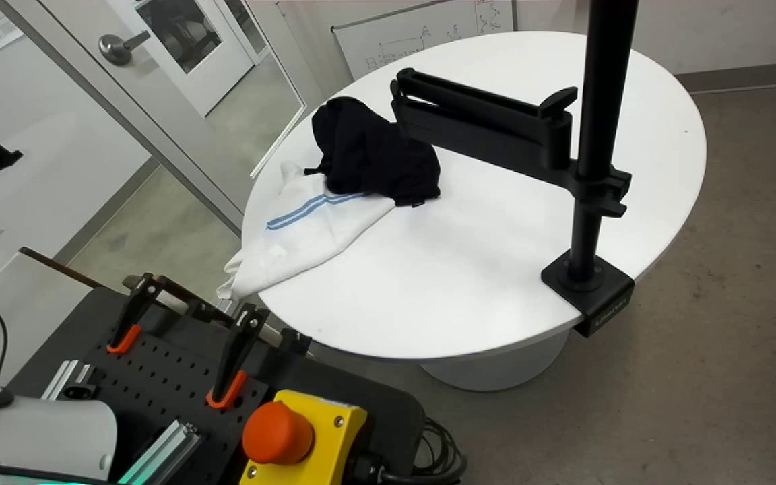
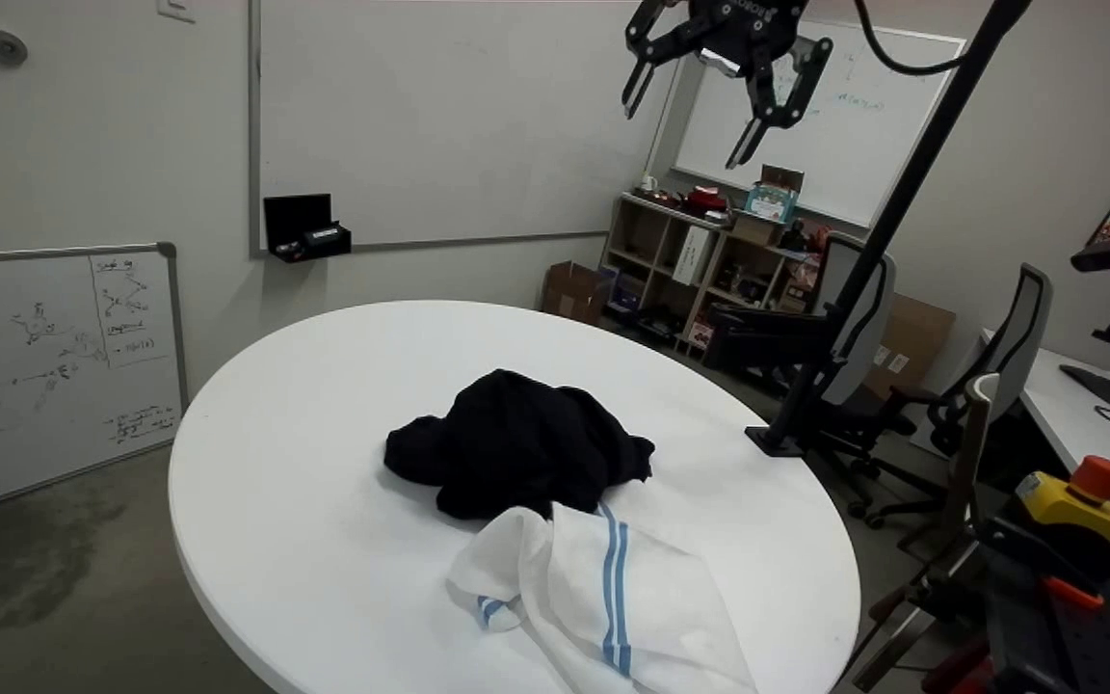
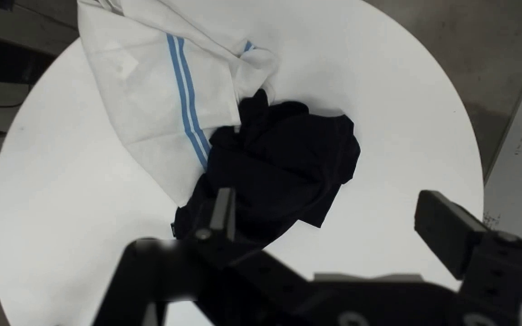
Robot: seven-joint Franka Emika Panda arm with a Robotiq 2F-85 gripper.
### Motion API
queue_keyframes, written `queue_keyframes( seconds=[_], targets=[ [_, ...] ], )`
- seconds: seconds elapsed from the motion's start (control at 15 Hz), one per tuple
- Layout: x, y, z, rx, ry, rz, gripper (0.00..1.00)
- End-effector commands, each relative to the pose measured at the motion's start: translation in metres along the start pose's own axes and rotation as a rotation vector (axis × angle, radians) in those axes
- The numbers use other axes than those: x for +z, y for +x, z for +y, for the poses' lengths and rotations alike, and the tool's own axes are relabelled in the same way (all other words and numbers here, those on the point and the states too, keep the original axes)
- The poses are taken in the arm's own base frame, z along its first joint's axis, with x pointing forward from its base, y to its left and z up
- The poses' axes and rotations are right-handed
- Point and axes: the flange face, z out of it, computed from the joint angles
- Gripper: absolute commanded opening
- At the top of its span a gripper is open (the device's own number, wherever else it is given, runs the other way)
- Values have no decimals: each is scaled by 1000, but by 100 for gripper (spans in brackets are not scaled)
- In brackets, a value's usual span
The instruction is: Take the black shirt off the stand and put it on the table
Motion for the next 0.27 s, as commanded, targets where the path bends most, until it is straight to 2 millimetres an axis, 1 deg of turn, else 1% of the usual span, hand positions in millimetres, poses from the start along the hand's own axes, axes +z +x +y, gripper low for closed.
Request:
queue_keyframes(
  seconds=[0.0, 0.2],
  targets=[
    [-6, -2, 1, -4, 0, -3, 100],
    [-5, -2, 3, -7, -5, -6, 100]
  ],
)
